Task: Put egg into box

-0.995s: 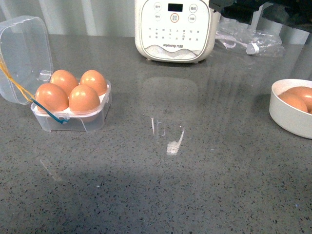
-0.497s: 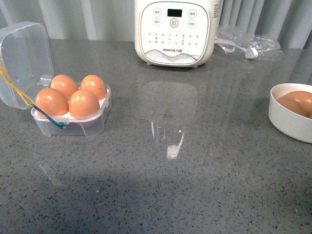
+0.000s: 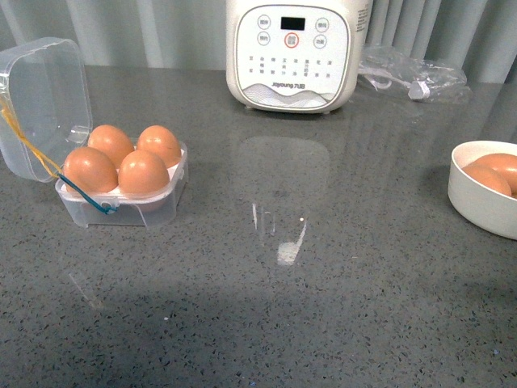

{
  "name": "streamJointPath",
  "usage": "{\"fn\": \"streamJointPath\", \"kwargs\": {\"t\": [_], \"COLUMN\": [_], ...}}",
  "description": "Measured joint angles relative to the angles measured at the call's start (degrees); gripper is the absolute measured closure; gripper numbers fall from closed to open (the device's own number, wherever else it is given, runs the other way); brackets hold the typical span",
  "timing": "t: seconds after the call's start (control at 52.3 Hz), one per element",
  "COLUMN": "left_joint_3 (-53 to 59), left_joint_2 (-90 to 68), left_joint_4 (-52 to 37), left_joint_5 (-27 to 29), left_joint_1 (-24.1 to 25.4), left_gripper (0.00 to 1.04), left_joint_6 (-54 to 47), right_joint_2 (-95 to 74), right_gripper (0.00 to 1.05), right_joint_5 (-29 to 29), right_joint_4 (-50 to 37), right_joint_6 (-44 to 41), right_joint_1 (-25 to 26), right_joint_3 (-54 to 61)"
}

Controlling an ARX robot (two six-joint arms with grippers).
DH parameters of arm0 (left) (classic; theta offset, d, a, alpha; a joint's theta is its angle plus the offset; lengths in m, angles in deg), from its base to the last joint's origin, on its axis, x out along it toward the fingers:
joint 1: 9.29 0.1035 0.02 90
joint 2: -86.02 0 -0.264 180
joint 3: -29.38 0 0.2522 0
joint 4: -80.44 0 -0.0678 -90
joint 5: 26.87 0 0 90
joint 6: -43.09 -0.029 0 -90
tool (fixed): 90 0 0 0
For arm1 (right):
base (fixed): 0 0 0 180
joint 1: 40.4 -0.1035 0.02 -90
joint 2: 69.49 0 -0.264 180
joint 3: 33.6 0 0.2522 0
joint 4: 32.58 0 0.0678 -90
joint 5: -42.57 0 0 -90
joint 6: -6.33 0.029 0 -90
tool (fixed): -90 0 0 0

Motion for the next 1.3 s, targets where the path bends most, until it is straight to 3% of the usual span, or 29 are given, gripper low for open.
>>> {"fn": "streamJointPath", "kwargs": {"t": [0.383,0.459,1.301], "left_joint_3": [0.0,0.0,0.0], "left_joint_2": [0.0,0.0,0.0], "left_joint_4": [0.0,0.0,0.0], "left_joint_5": [0.0,0.0,0.0], "left_joint_1": [0.0,0.0,0.0], "left_gripper": [0.07,0.07,0.07], "left_joint_6": [0.0,0.0,0.0], "right_joint_2": [12.4,13.5,38.7], "right_gripper": [1.01,1.01,1.01], "right_joint_5": [-5.7,-5.8,-5.9], "right_joint_4": [7.2,5.4,29.3], "right_joint_6": [0.0,0.0,0.0], "right_joint_1": [6.3,6.4,6.4], "right_joint_3": [5.2,7.4,8.2]}}
